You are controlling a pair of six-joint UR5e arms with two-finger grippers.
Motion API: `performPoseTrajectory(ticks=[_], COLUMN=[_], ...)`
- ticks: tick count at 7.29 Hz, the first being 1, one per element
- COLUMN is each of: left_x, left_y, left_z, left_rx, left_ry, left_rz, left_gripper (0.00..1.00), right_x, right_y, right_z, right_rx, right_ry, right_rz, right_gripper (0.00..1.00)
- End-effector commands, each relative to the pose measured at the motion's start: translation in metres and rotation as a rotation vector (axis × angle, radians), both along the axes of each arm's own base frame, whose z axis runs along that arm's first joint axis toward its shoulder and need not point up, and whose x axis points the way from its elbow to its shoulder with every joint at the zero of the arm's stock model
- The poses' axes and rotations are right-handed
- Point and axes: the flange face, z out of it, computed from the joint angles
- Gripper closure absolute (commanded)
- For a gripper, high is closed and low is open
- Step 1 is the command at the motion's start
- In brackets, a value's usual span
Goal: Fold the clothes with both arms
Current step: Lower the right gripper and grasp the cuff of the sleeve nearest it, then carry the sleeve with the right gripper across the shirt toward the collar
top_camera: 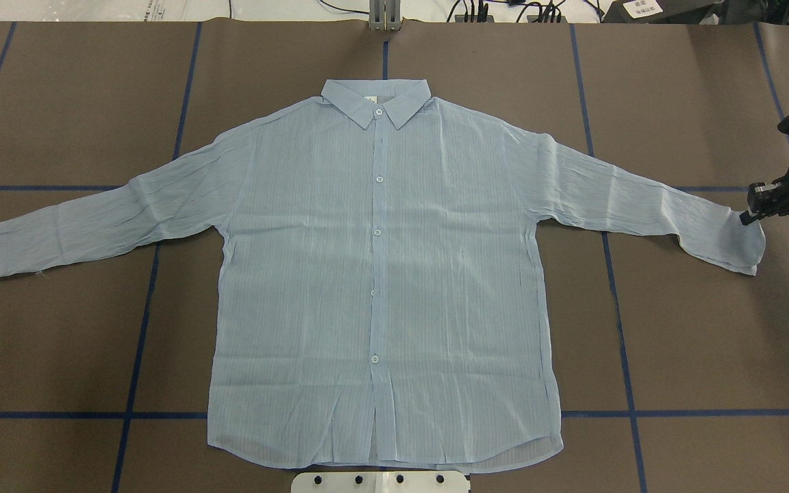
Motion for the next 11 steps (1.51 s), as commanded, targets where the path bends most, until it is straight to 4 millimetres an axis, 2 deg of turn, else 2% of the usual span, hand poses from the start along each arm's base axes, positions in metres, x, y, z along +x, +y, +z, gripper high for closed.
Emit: performPoseTrajectory(ticks=[1, 2, 3, 4, 5, 7, 8, 9, 10, 11], left_x=[0.000, 0.000, 0.000, 0.000, 0.000, 0.000, 0.000, 0.000, 0.000, 0.000], left_y=[0.000, 0.000, 0.000, 0.000, 0.000, 0.000, 0.000, 0.000, 0.000, 0.000], left_z=[-0.001, -0.002, -0.003, -0.003, -0.003, -0.003, -0.003, -0.004, -0.005, -0.006], left_rx=[0.002, 0.005, 0.015, 0.017, 0.017, 0.017, 0.017, 0.020, 0.021, 0.024], left_ry=[0.000, 0.000, 0.000, 0.001, 0.001, 0.001, 0.001, 0.003, 0.005, 0.006], left_rz=[0.000, 0.001, -0.001, -0.003, -0.003, -0.003, -0.003, 0.000, 0.000, 0.001], left_gripper=[0.00, 0.00, 0.00, 0.00, 0.00, 0.00, 0.00, 0.00, 0.00, 0.00], right_x=[-0.001, -0.004, -0.016, -0.044, -0.082, -0.188, -0.229, -0.270, -0.316, -0.354], right_y=[-0.003, -0.006, -0.003, 0.004, -0.013, -0.029, -0.048, -0.077, -0.098, -0.102], right_z=[-0.041, -0.074, -0.111, -0.149, -0.202, -0.309, -0.366, -0.426, -0.481, -0.518], right_rx=[0.050, 0.024, -0.017, -0.050, -0.107, -0.215, -0.275, -0.306, -0.300, -0.272], right_ry=[-0.045, -0.065, -0.089, -0.110, -0.139, -0.151, -0.166, -0.180, -0.183, -0.175], right_rz=[0.001, 0.053, 0.099, 0.110, 0.145, 0.245, 0.328, 0.420, 0.439, 0.452], right_gripper=[1.00, 1.00, 1.00, 1.00, 1.00, 1.00, 1.00, 1.00, 1.00, 1.00])
